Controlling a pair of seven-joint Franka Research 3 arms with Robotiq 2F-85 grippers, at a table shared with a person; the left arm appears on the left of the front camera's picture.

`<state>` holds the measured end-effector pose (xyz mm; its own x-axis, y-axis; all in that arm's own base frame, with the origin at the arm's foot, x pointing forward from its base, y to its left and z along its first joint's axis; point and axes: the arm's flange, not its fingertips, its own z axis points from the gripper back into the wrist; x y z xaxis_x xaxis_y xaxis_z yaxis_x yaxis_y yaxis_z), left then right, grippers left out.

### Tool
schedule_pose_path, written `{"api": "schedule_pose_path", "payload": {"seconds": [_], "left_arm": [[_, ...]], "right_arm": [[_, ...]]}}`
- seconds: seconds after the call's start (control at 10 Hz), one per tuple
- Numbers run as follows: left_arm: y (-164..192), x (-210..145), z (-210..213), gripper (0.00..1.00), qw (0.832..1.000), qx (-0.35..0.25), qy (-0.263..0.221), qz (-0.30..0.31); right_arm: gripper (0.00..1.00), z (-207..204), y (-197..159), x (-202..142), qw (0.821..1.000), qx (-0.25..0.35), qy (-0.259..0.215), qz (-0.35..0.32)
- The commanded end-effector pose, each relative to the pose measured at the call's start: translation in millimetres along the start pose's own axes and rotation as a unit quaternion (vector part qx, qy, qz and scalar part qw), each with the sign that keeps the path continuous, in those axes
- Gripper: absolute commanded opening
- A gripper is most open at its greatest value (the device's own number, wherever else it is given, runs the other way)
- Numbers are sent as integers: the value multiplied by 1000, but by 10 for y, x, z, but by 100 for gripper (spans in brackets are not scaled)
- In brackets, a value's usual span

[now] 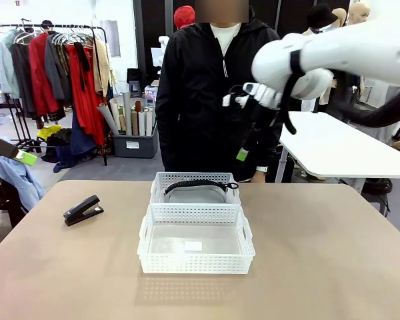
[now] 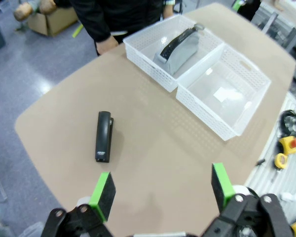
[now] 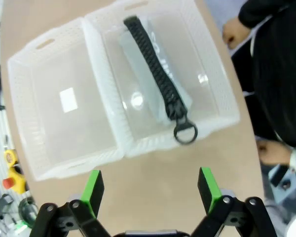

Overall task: Distribute items into two baskets.
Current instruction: Pick up the Stapler that the person points to.

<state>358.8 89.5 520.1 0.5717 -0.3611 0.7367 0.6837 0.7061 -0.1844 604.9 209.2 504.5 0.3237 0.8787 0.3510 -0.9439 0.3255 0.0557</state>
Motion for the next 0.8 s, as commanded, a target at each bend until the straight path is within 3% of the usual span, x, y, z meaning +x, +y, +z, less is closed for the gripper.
{"api": "schedule_pose_path", "payload": {"seconds": [0.0, 0.4, 0.7], "left_arm": [[-5, -4, 4, 100, 1000, -5, -8, 0], [-5, -4, 4, 100, 1000, -5, -8, 0], [-5, -4, 4, 100, 1000, -5, -8, 0]], "right_arm": [[100, 276, 244, -639, 999, 9, -36, -40], [100, 585, 581, -1725, 991, 40, -106, -76], [100, 639, 892, -2531, 970, 27, -214, -109]]}}
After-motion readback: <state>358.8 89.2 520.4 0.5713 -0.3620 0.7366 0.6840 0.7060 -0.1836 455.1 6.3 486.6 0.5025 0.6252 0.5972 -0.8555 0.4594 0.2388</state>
